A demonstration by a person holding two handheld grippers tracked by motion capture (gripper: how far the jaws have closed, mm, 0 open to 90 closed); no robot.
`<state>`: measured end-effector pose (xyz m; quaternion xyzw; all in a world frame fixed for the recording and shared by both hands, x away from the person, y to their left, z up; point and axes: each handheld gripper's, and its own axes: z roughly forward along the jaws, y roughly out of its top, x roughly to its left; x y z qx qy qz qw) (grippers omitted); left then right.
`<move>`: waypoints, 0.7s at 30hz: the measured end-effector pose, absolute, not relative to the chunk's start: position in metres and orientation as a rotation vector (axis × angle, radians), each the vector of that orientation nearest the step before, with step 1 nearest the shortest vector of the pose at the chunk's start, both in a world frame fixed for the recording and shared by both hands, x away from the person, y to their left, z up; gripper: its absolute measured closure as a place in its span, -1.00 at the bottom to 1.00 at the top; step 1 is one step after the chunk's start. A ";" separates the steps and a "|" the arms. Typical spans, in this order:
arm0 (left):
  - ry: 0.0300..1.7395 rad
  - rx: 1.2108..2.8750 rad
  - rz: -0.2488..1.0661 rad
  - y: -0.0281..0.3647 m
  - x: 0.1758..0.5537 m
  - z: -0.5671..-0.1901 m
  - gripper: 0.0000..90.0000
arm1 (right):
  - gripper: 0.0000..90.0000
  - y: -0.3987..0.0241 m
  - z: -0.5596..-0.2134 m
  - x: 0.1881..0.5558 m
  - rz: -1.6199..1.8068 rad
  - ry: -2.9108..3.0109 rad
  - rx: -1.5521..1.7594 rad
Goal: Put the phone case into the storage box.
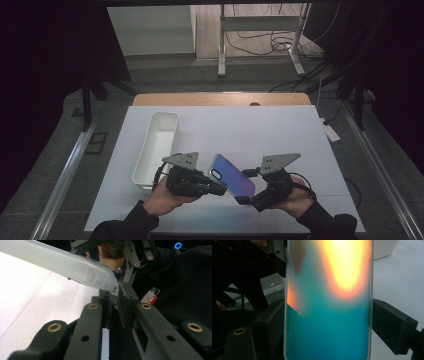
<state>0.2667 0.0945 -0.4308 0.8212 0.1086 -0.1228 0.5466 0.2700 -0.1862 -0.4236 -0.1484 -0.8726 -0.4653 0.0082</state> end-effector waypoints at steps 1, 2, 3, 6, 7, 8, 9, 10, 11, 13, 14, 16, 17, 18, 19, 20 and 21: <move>0.243 1.949 -0.303 0.094 0.267 -0.431 0.84 | -0.63 -0.186 -0.424 0.270 -1.455 -2.718 -0.455; 0.231 1.952 -0.307 0.094 0.266 -0.431 0.86 | -0.63 -0.186 -0.425 0.270 -1.446 -2.709 -0.442; 0.218 1.952 -0.316 0.093 0.266 -0.432 0.87 | -0.63 -0.186 -0.426 0.271 -1.440 -2.707 -0.432; 0.187 1.957 -0.322 0.092 0.266 -0.433 0.91 | -0.64 -0.185 -0.428 0.271 -1.426 -2.702 -0.395; 0.178 1.959 -0.323 0.092 0.266 -0.433 0.92 | -0.64 -0.185 -0.428 0.272 -1.426 -2.702 -0.385; 0.178 1.959 -0.323 0.092 0.266 -0.433 0.93 | -0.64 -0.185 -0.428 0.272 -1.426 -2.702 -0.385; 0.165 1.961 -0.319 0.092 0.265 -0.433 0.93 | -0.64 -0.185 -0.429 0.272 -1.422 -2.693 -0.380; 0.156 1.962 -0.317 0.092 0.265 -0.432 0.94 | -0.64 -0.185 -0.430 0.273 -1.414 -2.681 -0.376; 0.143 1.964 -0.313 0.091 0.265 -0.432 0.94 | -0.65 -0.185 -0.430 0.273 -1.414 -2.670 -0.374; 0.127 1.965 -0.307 0.090 0.264 -0.432 0.95 | -0.65 -0.183 -0.431 0.273 -1.396 -2.664 -0.375; 0.120 1.965 -0.301 0.090 0.263 -0.432 0.95 | -0.65 -0.182 -0.431 0.273 -1.382 -2.668 -0.372; 0.099 1.964 -0.280 0.089 0.262 -0.431 0.96 | -0.65 -0.181 -0.432 0.273 -1.366 -2.668 -0.364; 0.093 1.959 -0.271 0.089 0.262 -0.431 0.96 | -0.65 -0.180 -0.432 0.272 -1.358 -2.672 -0.368; 0.093 1.963 -0.265 0.089 0.262 -0.430 0.96 | -0.65 -0.179 -0.432 0.272 -1.348 -2.683 -0.370; 0.093 1.964 -0.257 0.090 0.261 -0.430 0.96 | -0.65 -0.179 -0.433 0.272 -1.339 -2.690 -0.367; 0.093 1.964 -0.257 0.090 0.261 -0.430 0.96 | -0.65 -0.179 -0.433 0.272 -1.339 -2.690 -0.367; 0.096 1.966 -0.259 0.090 0.262 -0.431 0.96 | -0.65 -0.178 -0.433 0.271 -1.336 -2.694 -0.368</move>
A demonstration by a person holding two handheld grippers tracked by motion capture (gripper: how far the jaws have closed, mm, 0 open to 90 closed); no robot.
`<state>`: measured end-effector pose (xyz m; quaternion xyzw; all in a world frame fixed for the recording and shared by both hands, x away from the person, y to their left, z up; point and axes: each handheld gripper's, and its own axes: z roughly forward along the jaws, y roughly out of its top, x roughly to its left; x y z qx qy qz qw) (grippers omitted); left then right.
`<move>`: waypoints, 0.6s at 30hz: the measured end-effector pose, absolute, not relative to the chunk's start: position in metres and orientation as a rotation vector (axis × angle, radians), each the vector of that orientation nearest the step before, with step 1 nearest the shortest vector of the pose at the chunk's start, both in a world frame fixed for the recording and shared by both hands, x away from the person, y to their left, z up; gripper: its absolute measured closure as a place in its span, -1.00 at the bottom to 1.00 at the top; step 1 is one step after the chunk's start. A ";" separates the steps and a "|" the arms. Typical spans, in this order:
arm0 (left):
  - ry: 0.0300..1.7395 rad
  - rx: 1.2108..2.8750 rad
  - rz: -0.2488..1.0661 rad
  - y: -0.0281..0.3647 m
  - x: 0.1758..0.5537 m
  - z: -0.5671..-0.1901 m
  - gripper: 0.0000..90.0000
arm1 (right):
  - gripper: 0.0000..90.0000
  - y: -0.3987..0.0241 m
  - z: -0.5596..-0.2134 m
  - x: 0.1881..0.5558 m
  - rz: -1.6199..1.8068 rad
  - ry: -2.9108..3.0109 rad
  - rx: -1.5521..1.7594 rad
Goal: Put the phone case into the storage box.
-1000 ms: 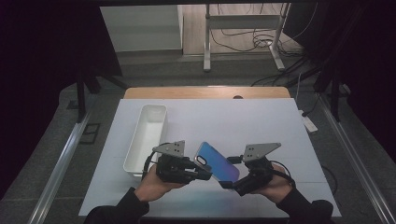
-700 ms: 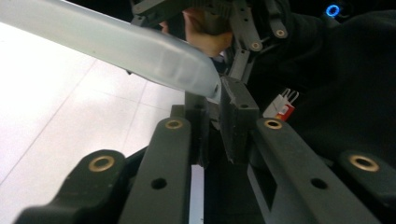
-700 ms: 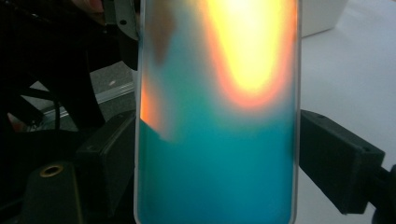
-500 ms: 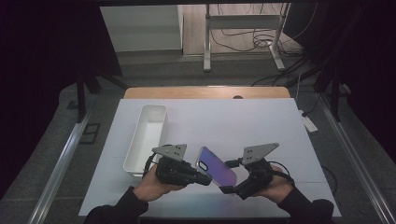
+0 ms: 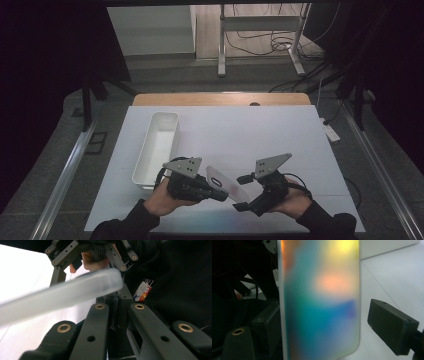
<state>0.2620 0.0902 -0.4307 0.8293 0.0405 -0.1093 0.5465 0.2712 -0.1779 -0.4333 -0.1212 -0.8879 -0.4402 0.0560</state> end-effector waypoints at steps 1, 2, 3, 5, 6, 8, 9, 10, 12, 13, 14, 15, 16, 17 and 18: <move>0.101 1.971 -0.255 0.090 0.262 -0.431 0.96 | -0.65 -0.177 -0.433 0.271 -1.333 -2.703 -0.370; 0.104 1.977 -0.250 0.090 0.262 -0.431 0.96 | -0.65 -0.177 -0.434 0.271 -1.332 -2.707 -0.372; 0.110 1.980 -0.250 0.090 0.262 -0.431 0.96 | -0.66 -0.177 -0.434 0.271 -1.332 -2.708 -0.375; 0.120 1.990 -0.243 0.090 0.262 -0.431 0.96 | -0.67 -0.178 -0.433 0.271 -1.332 -2.715 -0.390; 0.126 1.995 -0.239 0.090 0.262 -0.431 0.96 | -0.68 -0.178 -0.433 0.272 -1.330 -2.722 -0.395; 0.133 1.998 -0.238 0.090 0.263 -0.431 0.96 | -0.72 -0.178 -0.434 0.272 -1.328 -2.727 -0.408; 0.150 2.009 -0.230 0.090 0.263 -0.431 0.96 | -0.74 -0.178 -0.434 0.272 -1.324 -2.736 -0.417; 0.150 2.009 -0.230 0.090 0.263 -0.431 0.96 | -0.74 -0.178 -0.434 0.272 -1.324 -2.736 -0.417; 0.167 2.024 -0.218 0.090 0.263 -0.431 0.96 | -0.79 -0.178 -0.435 0.272 -1.316 -2.762 -0.437; 0.167 2.024 -0.218 0.090 0.263 -0.431 0.96 | -0.79 -0.178 -0.435 0.272 -1.316 -2.762 -0.437; 0.176 2.030 -0.209 0.090 0.263 -0.431 0.96 | -0.80 -0.178 -0.435 0.271 -1.305 -2.766 -0.451; 0.178 2.034 -0.206 0.090 0.263 -0.431 0.96 | -0.82 -0.178 -0.436 0.272 -1.300 -2.777 -0.455; 0.182 2.038 -0.204 0.090 0.263 -0.430 0.96 | -0.83 -0.178 -0.436 0.272 -1.296 -2.781 -0.463; 0.190 2.044 -0.196 0.090 0.263 -0.430 0.96 | -0.84 -0.178 -0.437 0.272 -1.293 -2.786 -0.467; 0.195 2.049 -0.193 0.090 0.264 -0.430 0.96 | -0.86 -0.178 -0.436 0.272 -1.285 -2.786 -0.485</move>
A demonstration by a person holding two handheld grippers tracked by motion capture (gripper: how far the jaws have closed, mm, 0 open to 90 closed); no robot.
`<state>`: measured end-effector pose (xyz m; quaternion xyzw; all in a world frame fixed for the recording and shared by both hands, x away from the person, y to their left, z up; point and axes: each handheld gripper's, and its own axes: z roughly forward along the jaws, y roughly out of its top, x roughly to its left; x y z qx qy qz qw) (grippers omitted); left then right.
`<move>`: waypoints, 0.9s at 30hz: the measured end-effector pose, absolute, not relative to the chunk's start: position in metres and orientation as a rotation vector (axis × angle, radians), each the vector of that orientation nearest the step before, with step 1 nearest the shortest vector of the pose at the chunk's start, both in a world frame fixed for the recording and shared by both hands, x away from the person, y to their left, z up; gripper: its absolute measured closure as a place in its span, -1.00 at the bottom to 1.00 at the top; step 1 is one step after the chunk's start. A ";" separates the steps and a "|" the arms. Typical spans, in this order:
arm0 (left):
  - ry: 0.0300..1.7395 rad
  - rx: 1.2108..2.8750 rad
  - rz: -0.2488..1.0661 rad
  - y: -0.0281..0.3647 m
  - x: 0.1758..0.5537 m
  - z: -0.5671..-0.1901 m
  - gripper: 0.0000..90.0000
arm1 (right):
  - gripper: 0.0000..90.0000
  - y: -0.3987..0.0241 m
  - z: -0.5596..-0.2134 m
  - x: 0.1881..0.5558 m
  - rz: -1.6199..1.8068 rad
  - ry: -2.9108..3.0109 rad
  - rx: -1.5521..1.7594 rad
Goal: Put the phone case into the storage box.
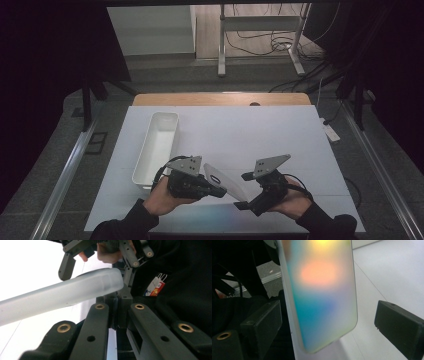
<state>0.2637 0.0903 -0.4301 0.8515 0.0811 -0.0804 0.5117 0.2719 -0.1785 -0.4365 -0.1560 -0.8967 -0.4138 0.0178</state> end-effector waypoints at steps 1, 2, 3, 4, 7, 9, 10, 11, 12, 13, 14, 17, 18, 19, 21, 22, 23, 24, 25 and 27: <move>0.200 2.051 -0.192 0.090 0.264 -0.430 0.96 | -0.87 -0.179 -0.436 0.272 -1.287 -2.784 -0.494; 0.209 2.055 -0.189 0.090 0.264 -0.430 0.96 | -0.88 -0.179 -0.437 0.272 -1.288 -2.788 -0.500; 0.217 2.058 -0.185 0.090 0.264 -0.430 0.96 | -0.91 -0.179 -0.436 0.272 -1.288 -2.798 -0.507; 0.222 2.064 -0.181 0.090 0.264 -0.430 0.96 | -0.93 -0.179 -0.437 0.272 -1.285 -2.800 -0.516; 0.249 2.076 -0.175 0.090 0.265 -0.430 0.96 | -0.99 -0.180 -0.437 0.273 -1.282 -2.807 -0.549; 0.267 2.078 -0.173 0.091 0.266 -0.430 0.96 | -1.00 -0.182 -0.437 0.274 -1.280 -2.816 -0.566; 0.267 2.078 -0.173 0.091 0.266 -0.430 0.96 | -1.00 -0.182 -0.437 0.274 -1.278 -2.819 -0.574; 0.284 2.083 -0.165 0.092 0.266 -0.429 0.96 | -1.00 -0.183 -0.437 0.275 -1.281 -2.823 -0.586; 0.292 2.085 -0.162 0.093 0.267 -0.429 0.96 | -1.00 -0.184 -0.437 0.275 -1.277 -2.834 -0.599; 0.292 2.085 -0.162 0.093 0.267 -0.429 0.96 | -1.00 -0.184 -0.437 0.275 -1.283 -2.838 -0.611; 0.305 2.087 -0.153 0.094 0.267 -0.428 0.96 | -1.00 -0.185 -0.437 0.275 -1.289 -2.840 -0.622; 0.318 2.096 -0.138 0.096 0.268 -0.426 0.96 | -1.00 -0.188 -0.436 0.276 -1.295 -2.857 -0.655; 0.325 2.097 -0.133 0.096 0.269 -0.426 0.96 | -1.00 -0.189 -0.436 0.276 -1.298 -2.861 -0.666; 0.332 2.102 -0.127 0.097 0.269 -0.425 0.96 | -1.00 -0.190 -0.435 0.276 -1.304 -2.864 -0.674; 0.340 2.109 -0.126 0.097 0.270 -0.425 0.96 | -1.00 -0.191 -0.435 0.276 -1.309 -2.868 -0.686; 0.358 2.115 -0.118 0.098 0.271 -0.424 0.96 | -1.00 -0.194 -0.434 0.277 -1.317 -2.872 -0.703; 0.358 2.115 -0.118 0.098 0.271 -0.424 0.96 | -1.00 -0.195 -0.433 0.276 -1.317 -2.871 -0.718; 0.368 2.119 -0.113 0.099 0.272 -0.424 0.96 | -1.00 -0.195 -0.433 0.276 -1.317 -2.871 -0.718; 0.379 2.118 -0.110 0.099 0.272 -0.423 0.96 | -1.00 -0.196 -0.433 0.277 -1.322 -2.871 -0.728; 0.402 2.122 -0.099 0.101 0.274 -0.422 0.96 | -1.00 -0.199 -0.432 0.277 -1.326 -2.874 -0.757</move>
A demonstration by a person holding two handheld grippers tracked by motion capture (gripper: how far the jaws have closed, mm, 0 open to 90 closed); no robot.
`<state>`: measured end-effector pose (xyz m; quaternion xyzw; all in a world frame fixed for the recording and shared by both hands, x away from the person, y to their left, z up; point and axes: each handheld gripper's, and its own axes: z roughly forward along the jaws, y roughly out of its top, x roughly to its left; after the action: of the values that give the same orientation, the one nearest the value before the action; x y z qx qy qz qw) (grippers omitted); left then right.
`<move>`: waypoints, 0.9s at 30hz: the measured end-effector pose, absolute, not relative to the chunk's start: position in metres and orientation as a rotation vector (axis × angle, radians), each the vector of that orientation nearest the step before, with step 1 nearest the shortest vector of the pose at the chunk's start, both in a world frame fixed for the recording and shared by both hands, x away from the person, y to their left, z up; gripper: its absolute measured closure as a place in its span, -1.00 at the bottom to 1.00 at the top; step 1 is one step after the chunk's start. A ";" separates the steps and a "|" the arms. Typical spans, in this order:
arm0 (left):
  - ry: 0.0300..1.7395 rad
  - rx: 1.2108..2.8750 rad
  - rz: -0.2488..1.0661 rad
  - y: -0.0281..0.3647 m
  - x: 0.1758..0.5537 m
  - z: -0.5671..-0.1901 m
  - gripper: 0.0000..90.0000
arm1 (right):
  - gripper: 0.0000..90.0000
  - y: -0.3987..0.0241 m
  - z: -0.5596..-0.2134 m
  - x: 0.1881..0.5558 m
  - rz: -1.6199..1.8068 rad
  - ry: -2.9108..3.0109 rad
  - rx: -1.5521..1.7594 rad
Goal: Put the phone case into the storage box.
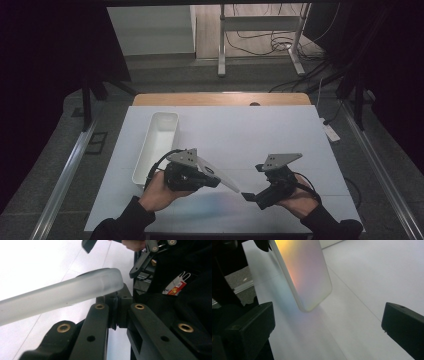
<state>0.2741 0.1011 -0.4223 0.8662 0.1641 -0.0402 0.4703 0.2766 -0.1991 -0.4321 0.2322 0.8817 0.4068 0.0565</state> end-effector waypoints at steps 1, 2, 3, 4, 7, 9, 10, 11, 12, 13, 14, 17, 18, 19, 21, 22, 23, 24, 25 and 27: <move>0.408 2.129 -0.093 0.102 0.275 -0.422 0.96 | -1.00 -0.200 -0.432 0.276 1.235 2.669 0.712; 0.415 2.132 -0.090 0.103 0.276 -0.422 0.96 | -1.00 -0.201 -0.432 0.276 1.229 2.666 0.720; 0.421 2.135 -0.087 0.103 0.276 -0.422 0.96 | -1.00 -0.202 -0.432 0.276 1.224 2.664 0.725; 0.427 2.140 -0.078 0.103 0.277 -0.422 0.96 | -1.00 -0.203 -0.432 0.276 1.221 2.662 0.726; 0.435 2.156 -0.064 0.105 0.279 -0.421 0.96 | -1.00 -0.204 -0.433 0.274 1.202 2.659 0.734; 0.446 2.156 -0.058 0.106 0.280 -0.420 0.96 | -1.00 -0.205 -0.433 0.274 1.192 2.657 0.743; 0.451 2.155 -0.051 0.106 0.281 -0.420 0.96 | -1.00 -0.206 -0.434 0.273 1.191 2.658 0.743; 0.452 2.159 -0.046 0.106 0.282 -0.420 0.96 | -1.00 -0.207 -0.434 0.273 1.188 2.658 0.745; 0.461 2.157 -0.046 0.107 0.282 -0.420 0.96 | -1.00 -0.207 -0.435 0.273 1.182 2.657 0.750; 0.467 2.159 -0.042 0.107 0.283 -0.420 0.96 | -1.00 -0.209 -0.437 0.273 1.173 2.654 0.758; 0.467 2.159 -0.042 0.107 0.283 -0.420 0.96 | -1.00 -0.210 -0.437 0.273 1.164 2.650 0.770; 0.484 2.158 -0.035 0.109 0.285 -0.419 0.96 | -1.00 -0.212 -0.438 0.273 1.153 2.645 0.784; 0.487 2.160 -0.030 0.109 0.286 -0.418 0.96 | -1.00 -0.213 -0.439 0.273 1.145 2.635 0.790; 0.493 2.159 -0.028 0.110 0.286 -0.418 0.96 | -1.00 -0.214 -0.439 0.273 1.136 2.628 0.794; 0.503 2.160 -0.024 0.111 0.288 -0.417 0.96 | -1.00 -0.217 -0.439 0.272 1.129 2.619 0.803; 0.508 2.160 -0.020 0.111 0.288 -0.417 0.96 | -1.00 -0.217 -0.439 0.272 1.128 2.615 0.815; 0.514 2.154 -0.020 0.111 0.289 -0.417 0.96 | -1.00 -0.219 -0.439 0.272 1.125 2.610 0.817; 0.516 2.159 -0.017 0.112 0.289 -0.417 0.96 | -1.00 -0.220 -0.439 0.272 1.123 2.606 0.821; 0.514 2.165 -0.012 0.113 0.290 -0.417 0.96 | -1.00 -0.221 -0.439 0.272 1.121 2.602 0.827; 0.528 2.162 -0.005 0.114 0.292 -0.417 0.96 | -1.00 -0.224 -0.439 0.271 1.110 2.592 0.838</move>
<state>0.2920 0.1144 -0.4166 0.8714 0.2126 -0.0022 0.4421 0.2713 -0.2237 -0.4390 0.2834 0.8768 0.3754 0.0998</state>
